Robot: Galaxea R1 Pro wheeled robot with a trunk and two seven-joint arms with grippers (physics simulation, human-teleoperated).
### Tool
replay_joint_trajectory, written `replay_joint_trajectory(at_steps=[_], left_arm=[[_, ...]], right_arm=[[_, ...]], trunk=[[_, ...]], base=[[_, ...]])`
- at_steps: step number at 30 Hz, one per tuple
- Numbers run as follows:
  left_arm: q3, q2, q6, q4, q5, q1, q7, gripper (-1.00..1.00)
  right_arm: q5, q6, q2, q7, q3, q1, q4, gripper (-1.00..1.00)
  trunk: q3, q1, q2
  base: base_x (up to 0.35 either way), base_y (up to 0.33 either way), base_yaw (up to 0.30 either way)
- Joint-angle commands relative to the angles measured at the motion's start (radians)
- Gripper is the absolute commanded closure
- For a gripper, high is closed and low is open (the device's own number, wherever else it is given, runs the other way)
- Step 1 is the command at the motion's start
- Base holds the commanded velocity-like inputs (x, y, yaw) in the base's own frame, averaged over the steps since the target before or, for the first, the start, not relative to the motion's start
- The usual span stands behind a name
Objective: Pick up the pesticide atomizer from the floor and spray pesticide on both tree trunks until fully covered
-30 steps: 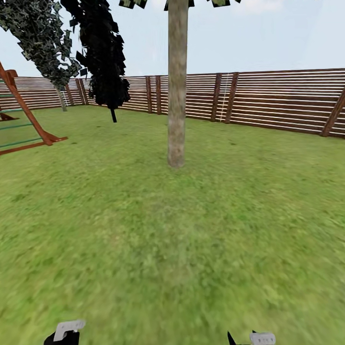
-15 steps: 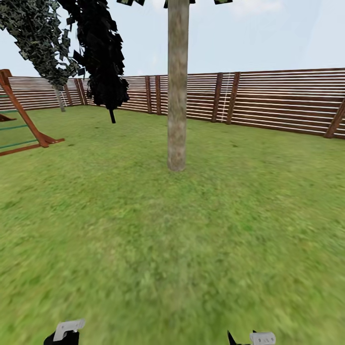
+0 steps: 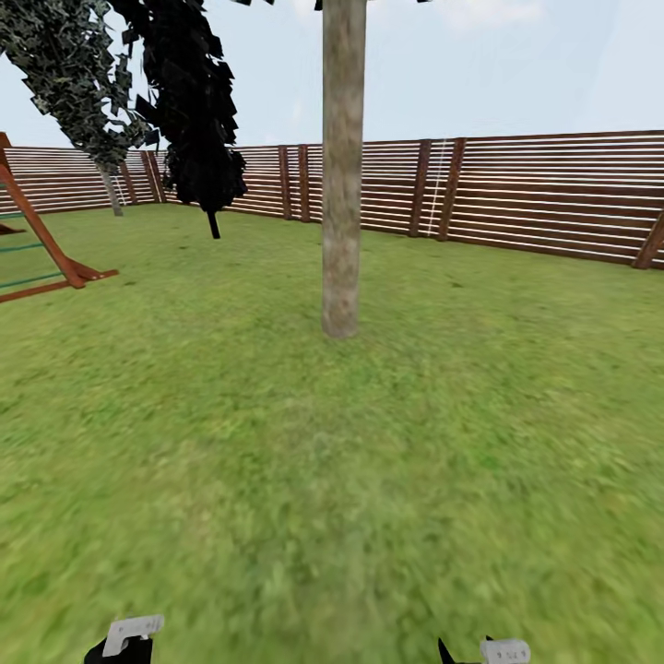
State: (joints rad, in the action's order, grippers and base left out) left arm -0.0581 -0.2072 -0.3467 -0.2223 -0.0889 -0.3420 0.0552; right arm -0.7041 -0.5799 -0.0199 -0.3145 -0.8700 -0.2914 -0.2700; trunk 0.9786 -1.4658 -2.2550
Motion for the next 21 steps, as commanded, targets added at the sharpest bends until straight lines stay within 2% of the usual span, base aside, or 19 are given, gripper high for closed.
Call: replay_joint_trajectory(at_steps=[1,21], left_arm=[[0.000,0.000,0.000,0.000,0.000,0.000,0.000,1.00],[0.000,0.000,0.000,0.000,0.000,0.000,0.000,1.00]], right_arm=[[0.000,0.000,0.000,0.000,0.000,0.000,0.000,-1.00],[0.000,0.000,0.000,0.000,0.000,0.000,0.000,-1.00]], trunk=[[0.000,0.000,0.000],[0.000,0.000,0.000]], base=[[0.339,0.000,0.000],[0.339,0.000,0.000]])
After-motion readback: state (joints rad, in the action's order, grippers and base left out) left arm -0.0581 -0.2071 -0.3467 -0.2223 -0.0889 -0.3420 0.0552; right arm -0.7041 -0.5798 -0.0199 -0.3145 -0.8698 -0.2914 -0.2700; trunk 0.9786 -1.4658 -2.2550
